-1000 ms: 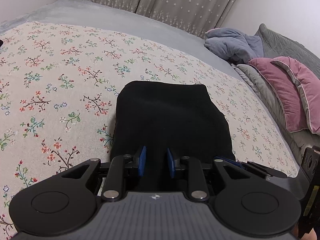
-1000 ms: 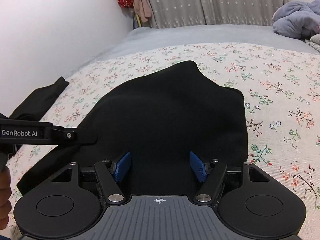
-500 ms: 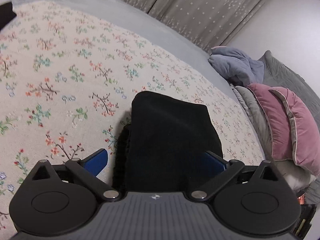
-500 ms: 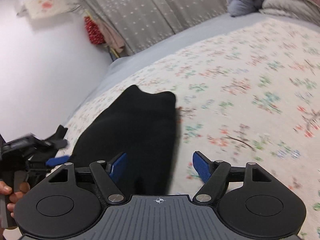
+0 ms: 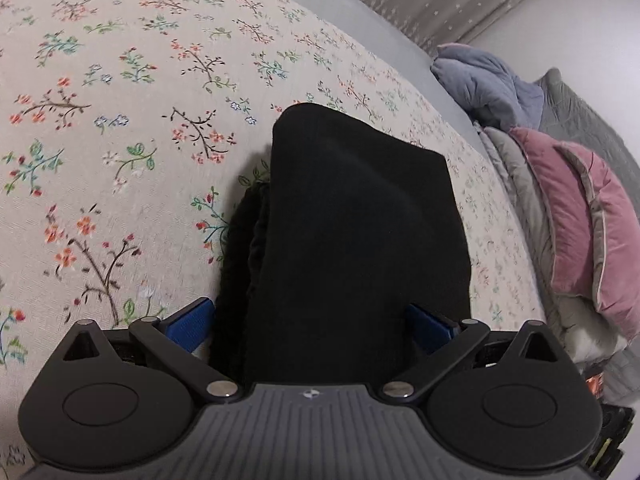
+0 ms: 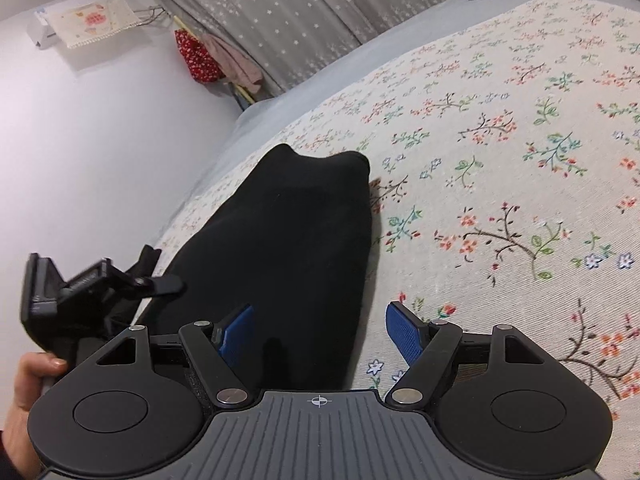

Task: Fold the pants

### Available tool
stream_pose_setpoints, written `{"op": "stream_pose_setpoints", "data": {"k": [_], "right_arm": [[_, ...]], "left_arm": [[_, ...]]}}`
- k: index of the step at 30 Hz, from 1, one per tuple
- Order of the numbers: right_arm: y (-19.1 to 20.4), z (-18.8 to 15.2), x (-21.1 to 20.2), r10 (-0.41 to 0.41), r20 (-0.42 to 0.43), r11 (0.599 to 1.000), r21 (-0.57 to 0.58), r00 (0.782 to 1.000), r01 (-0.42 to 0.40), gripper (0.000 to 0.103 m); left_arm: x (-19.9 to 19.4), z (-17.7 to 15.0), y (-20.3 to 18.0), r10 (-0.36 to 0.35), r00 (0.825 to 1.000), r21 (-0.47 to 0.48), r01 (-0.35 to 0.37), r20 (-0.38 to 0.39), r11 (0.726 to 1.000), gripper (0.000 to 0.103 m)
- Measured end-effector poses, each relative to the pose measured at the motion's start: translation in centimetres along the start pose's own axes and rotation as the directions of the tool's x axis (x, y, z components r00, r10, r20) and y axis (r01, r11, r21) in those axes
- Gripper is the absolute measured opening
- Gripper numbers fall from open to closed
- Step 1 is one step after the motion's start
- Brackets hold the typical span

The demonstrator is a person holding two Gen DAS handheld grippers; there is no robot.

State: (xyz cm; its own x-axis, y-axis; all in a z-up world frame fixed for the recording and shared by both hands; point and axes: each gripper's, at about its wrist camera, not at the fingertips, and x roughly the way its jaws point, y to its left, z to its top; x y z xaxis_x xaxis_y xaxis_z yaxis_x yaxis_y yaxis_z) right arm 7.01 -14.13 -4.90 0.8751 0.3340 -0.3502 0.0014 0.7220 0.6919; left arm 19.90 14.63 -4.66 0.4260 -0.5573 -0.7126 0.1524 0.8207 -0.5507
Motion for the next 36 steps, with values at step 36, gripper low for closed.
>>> {"op": "stream_pose_setpoints", "data": {"k": [36], "right_arm": [[0.5, 0.0, 3.0, 0.084, -0.005, 0.993, 0.079, 0.996, -0.083, 0.074]], "left_arm": [[1.4, 0.6, -1.1, 0.029, 0.999, 0.05, -0.028, -0.024, 0.998, 0.103]]}}
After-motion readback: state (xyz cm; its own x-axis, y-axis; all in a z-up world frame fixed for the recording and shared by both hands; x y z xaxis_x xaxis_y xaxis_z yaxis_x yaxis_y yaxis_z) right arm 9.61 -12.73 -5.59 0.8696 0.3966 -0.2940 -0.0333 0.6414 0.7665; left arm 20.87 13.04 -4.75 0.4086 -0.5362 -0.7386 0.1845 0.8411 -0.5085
